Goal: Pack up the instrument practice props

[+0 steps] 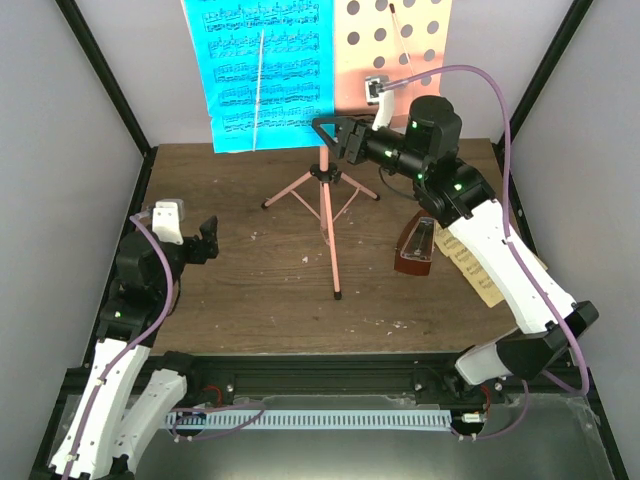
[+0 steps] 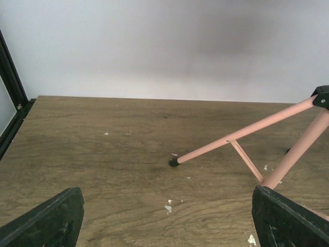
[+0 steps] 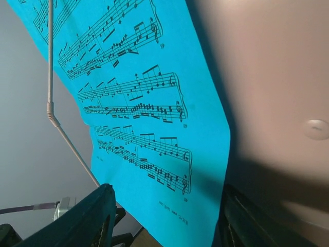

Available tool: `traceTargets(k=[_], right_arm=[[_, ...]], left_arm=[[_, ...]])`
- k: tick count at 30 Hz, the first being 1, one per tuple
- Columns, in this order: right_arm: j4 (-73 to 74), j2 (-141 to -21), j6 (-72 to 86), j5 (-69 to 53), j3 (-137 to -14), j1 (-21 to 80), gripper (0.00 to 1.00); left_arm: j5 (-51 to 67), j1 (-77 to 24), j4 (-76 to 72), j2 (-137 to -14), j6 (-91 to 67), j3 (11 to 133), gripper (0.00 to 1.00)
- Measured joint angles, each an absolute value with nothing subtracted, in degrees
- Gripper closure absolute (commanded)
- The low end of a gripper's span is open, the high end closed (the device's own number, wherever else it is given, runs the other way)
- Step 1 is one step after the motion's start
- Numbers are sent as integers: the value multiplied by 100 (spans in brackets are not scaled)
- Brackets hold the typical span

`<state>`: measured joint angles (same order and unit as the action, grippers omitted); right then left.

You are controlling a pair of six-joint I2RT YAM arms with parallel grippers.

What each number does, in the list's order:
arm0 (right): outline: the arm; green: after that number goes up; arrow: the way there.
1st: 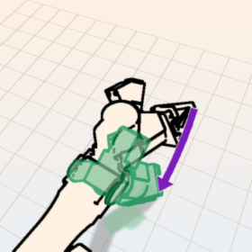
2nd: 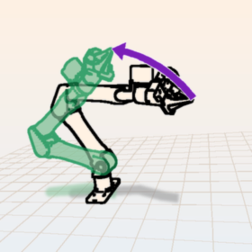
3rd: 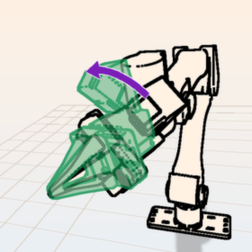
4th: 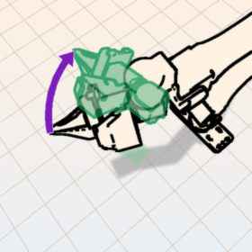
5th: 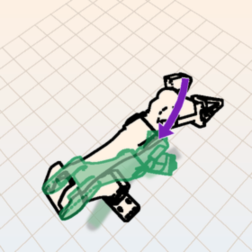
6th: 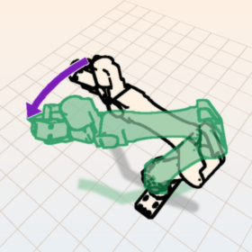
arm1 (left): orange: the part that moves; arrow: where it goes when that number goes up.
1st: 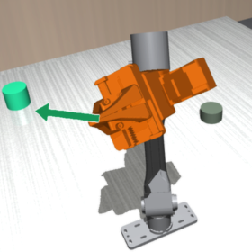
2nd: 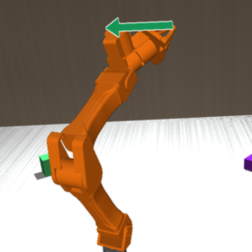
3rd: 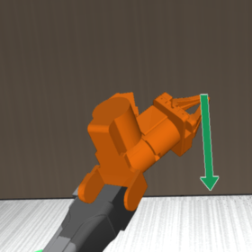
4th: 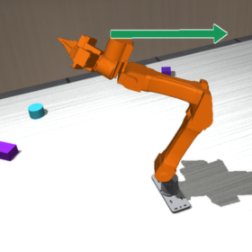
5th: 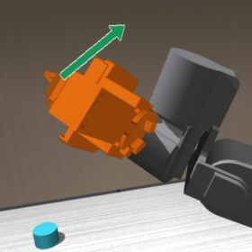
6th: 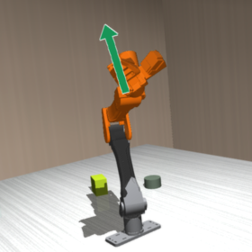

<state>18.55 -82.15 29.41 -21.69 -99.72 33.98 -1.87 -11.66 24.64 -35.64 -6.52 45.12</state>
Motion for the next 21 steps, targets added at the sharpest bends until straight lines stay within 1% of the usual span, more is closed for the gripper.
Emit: traceTargets(k=[5, 9, 13, 16, 19, 21], right_arm=[[1684, -8287, 3157, -2318, -9968, 3395, 55], [1463, -8287, 3282, -2386, -9937, 3395, 62], [1369, -8287, 3376, -2324, -9933, 3395, 64], [1387, -8291, 3413, -2143, -9937, 3406, 63], [1420, -8294, 3448, -1925, -9935, 3406, 64], [1382, -8289, 3472, -1809, -9913, 3406, 67]], left_arm=[[-270, -1166, 2462, -3566, -622, 4504, 10], [-272, -1166, 2453, -3568, -611, 4501, 12], [-454, -1173, 2504, -3601, -635, 4630, 13], [-707, -1173, 2626, -3739, -703, 5186, 14], [-709, -1173, 2685, -3942, -790, 6274, 20], [-532, -1173, 2687, -4121, -908, 7017, 23]])
